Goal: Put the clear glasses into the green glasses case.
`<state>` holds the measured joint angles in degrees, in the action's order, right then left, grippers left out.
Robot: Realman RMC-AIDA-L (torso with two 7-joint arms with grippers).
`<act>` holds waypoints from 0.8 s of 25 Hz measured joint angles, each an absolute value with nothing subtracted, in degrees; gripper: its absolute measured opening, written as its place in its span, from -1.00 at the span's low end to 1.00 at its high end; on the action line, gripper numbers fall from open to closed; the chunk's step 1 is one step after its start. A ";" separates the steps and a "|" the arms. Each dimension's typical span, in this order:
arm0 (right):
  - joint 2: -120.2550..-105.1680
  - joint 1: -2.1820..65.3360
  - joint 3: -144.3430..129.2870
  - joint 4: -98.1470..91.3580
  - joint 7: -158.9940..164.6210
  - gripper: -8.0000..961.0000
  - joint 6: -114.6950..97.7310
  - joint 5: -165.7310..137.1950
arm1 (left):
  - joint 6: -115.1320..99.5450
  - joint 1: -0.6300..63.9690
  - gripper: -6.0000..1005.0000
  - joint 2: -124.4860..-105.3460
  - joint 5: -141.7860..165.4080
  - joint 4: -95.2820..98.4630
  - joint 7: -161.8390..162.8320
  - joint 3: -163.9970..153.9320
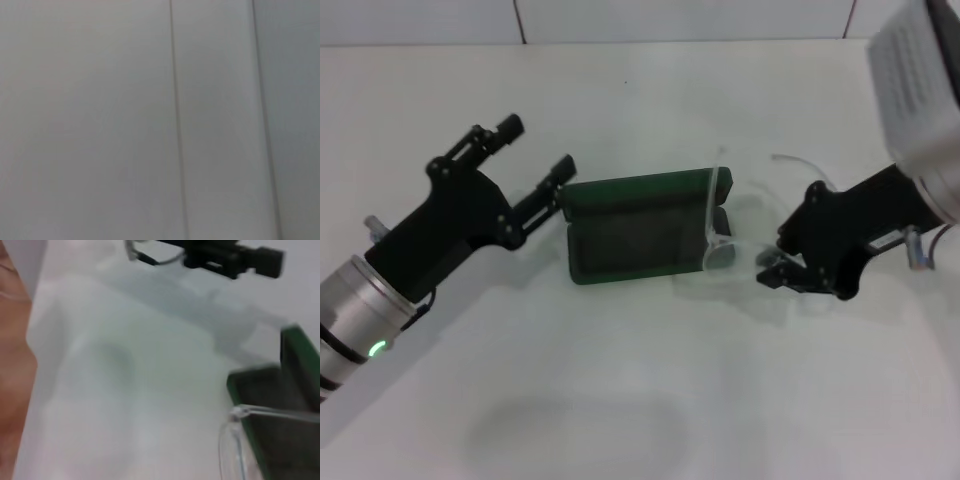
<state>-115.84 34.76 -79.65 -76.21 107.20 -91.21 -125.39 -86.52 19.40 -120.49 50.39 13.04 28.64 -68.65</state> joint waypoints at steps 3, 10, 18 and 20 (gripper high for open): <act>-116.07 30.66 -79.61 -72.37 93.94 -0.74 -85.53 -118.55 | -89.96 20.25 0.46 -120.61 44.90 8.66 23.38 -68.71; -116.01 26.56 -79.81 -57.74 60.86 -0.73 -77.88 -93.59 | -97.63 21.68 0.45 -120.76 33.93 2.12 17.81 -68.34; -115.97 27.44 -80.93 -46.11 36.75 -0.73 -77.75 -79.66 | -97.84 23.15 0.45 -120.29 33.77 1.85 23.77 -70.23; -115.92 27.79 -80.76 -45.18 35.60 -0.73 -77.58 -79.59 | -98.33 23.27 0.45 -118.27 40.56 7.21 31.81 -73.98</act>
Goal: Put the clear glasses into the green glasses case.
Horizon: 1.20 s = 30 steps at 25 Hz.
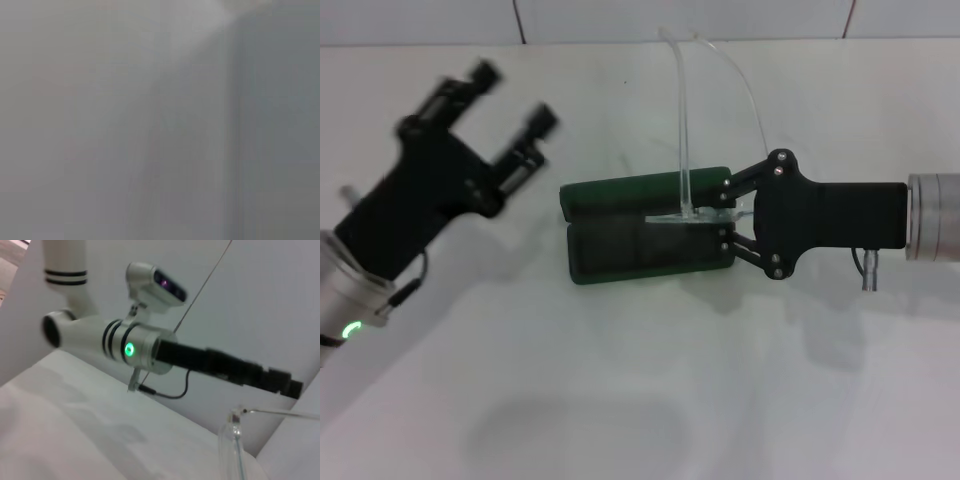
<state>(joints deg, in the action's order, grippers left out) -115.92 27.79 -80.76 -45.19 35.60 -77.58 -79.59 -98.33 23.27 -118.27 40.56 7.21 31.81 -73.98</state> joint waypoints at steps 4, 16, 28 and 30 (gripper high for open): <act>-115.90 28.43 -80.98 -43.92 31.90 -0.73 -77.07 -79.82 | -100.47 23.46 0.45 -115.89 49.66 14.72 41.03 -76.77; -115.91 28.66 -85.30 -42.98 25.30 -0.73 -77.61 -79.87 | -103.58 29.82 0.45 -116.97 61.02 15.79 42.45 -76.91; -116.16 27.76 -86.69 -43.62 18.28 -0.73 -81.58 -77.57 | -101.16 32.81 0.45 -117.18 64.38 15.76 47.94 -76.90; -116.17 27.62 -86.96 -43.55 16.85 -0.73 -82.43 -76.81 | -101.06 32.97 0.45 -117.26 64.90 15.94 48.45 -76.90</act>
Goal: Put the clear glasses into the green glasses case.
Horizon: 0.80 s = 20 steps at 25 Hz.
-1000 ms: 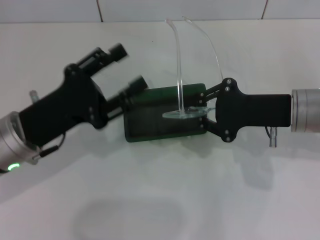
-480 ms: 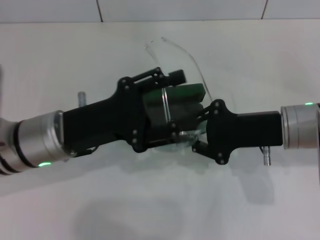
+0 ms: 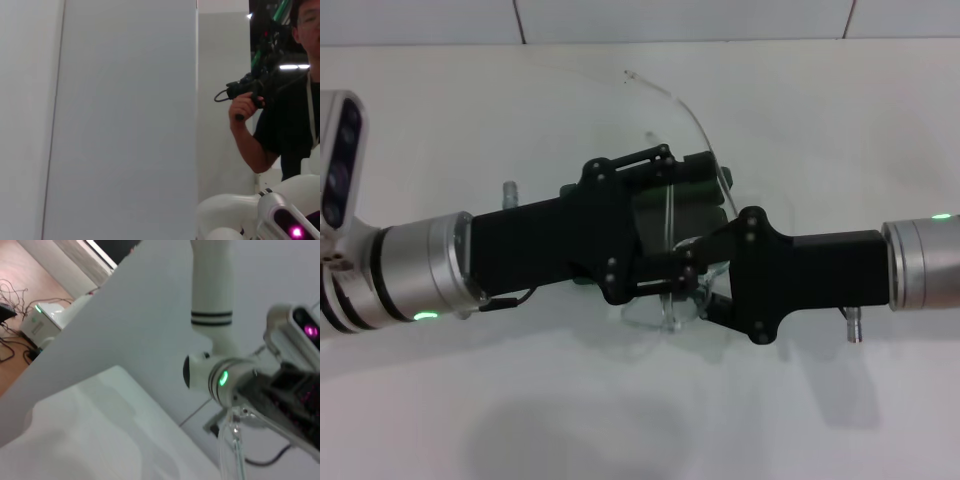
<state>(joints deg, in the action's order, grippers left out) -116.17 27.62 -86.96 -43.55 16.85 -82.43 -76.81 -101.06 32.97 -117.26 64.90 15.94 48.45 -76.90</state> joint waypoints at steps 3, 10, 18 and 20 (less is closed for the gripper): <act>-116.18 27.55 -87.06 -43.43 15.15 -0.74 -83.42 -76.17 | -100.97 33.24 0.45 -117.37 65.52 16.04 49.52 -76.90; -116.18 26.53 -87.51 -43.50 11.23 -0.74 -85.07 -74.62 | -100.26 35.05 0.45 -116.67 65.85 16.09 58.03 -76.84; -116.19 25.40 -87.76 -43.75 9.03 -0.74 -86.21 -73.23 | -98.39 36.56 0.45 -116.39 68.09 16.14 63.91 -76.89; -116.18 25.02 -87.75 -43.84 8.13 -0.74 -86.52 -72.53 | -98.30 36.77 0.45 -116.38 68.59 16.15 64.48 -76.91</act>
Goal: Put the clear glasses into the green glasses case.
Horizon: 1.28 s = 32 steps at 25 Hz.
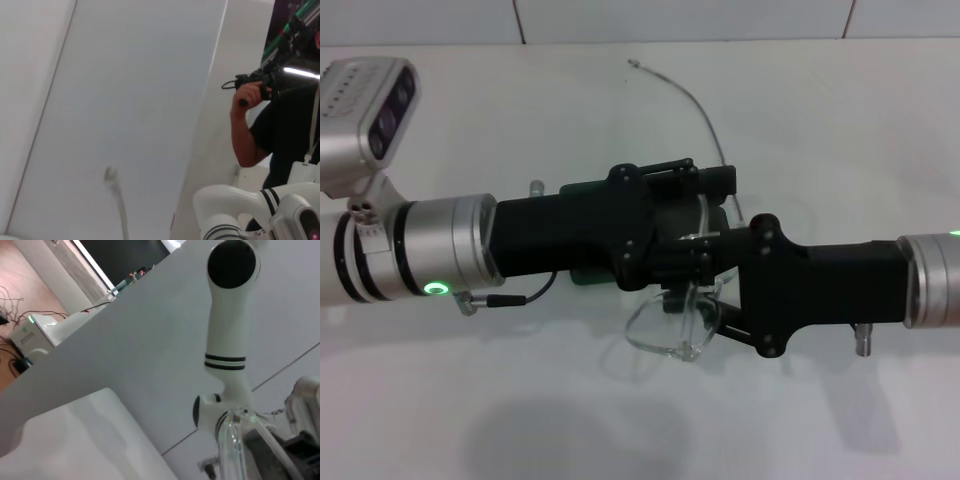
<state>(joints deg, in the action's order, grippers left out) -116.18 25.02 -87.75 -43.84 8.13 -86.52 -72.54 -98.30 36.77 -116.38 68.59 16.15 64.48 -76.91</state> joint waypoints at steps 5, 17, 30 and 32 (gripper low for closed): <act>-116.18 24.05 -87.78 -44.00 6.48 -0.73 -87.38 -71.09 | -98.26 37.00 0.45 -116.36 69.20 16.37 65.66 -76.91; -116.00 23.26 -87.78 -43.56 6.49 -0.73 -87.03 -71.14 | -99.05 36.82 0.45 -115.78 66.45 16.97 66.83 -76.39; -115.59 24.24 -82.27 -42.94 16.70 -0.74 -98.90 -70.13 | -89.74 29.76 0.45 -113.71 64.35 19.85 59.23 -70.63; -115.88 25.32 -82.82 -42.90 19.44 -0.73 -99.96 -70.05 | -86.84 30.25 0.45 -114.43 64.88 19.89 57.01 -70.76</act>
<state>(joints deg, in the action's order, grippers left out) -115.88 25.32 -82.82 -42.90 19.44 -99.96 -70.05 -86.84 30.25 -114.43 64.88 19.89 57.01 -70.76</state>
